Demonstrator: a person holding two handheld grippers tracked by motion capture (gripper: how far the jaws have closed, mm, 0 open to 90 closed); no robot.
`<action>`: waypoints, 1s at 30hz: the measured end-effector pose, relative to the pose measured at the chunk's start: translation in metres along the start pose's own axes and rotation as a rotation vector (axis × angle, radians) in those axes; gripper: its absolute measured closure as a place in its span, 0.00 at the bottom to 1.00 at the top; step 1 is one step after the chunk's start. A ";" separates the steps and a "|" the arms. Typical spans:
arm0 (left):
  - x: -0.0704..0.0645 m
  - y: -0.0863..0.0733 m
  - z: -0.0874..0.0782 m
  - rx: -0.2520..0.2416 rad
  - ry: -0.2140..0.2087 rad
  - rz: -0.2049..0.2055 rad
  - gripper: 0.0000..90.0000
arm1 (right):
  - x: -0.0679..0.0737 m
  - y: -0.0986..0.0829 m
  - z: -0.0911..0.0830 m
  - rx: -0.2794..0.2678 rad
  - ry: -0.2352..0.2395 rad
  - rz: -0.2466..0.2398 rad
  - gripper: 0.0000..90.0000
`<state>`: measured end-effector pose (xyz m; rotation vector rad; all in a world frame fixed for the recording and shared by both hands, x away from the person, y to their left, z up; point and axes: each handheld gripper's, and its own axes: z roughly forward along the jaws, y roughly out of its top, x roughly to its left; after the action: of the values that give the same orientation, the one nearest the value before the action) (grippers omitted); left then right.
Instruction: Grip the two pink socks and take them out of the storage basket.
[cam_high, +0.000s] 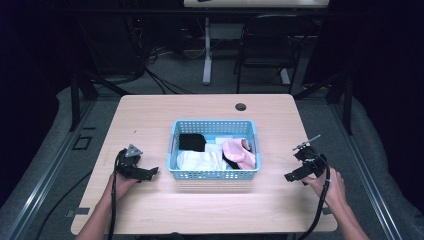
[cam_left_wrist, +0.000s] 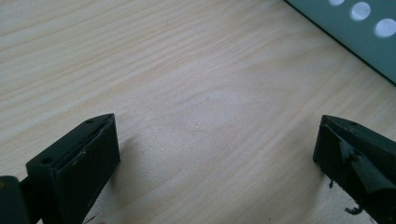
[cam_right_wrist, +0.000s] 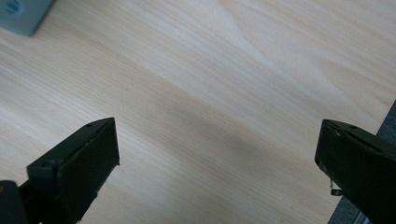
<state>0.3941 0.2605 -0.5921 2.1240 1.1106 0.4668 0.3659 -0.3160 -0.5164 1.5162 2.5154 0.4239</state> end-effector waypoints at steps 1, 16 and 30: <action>0.000 0.000 0.000 0.001 -0.001 0.001 0.00 | 0.001 0.002 -0.002 -0.008 0.006 -0.005 0.00; 0.000 0.000 0.000 0.001 0.002 0.000 0.00 | 0.017 0.022 -0.030 -0.074 0.002 -0.068 0.00; 0.000 0.000 0.000 0.001 0.005 0.002 0.01 | 0.032 0.052 -0.050 -0.113 0.027 -0.109 0.00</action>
<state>0.3936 0.2604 -0.5919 2.1255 1.1122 0.4732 0.3797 -0.2720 -0.4519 1.3345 2.5334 0.5626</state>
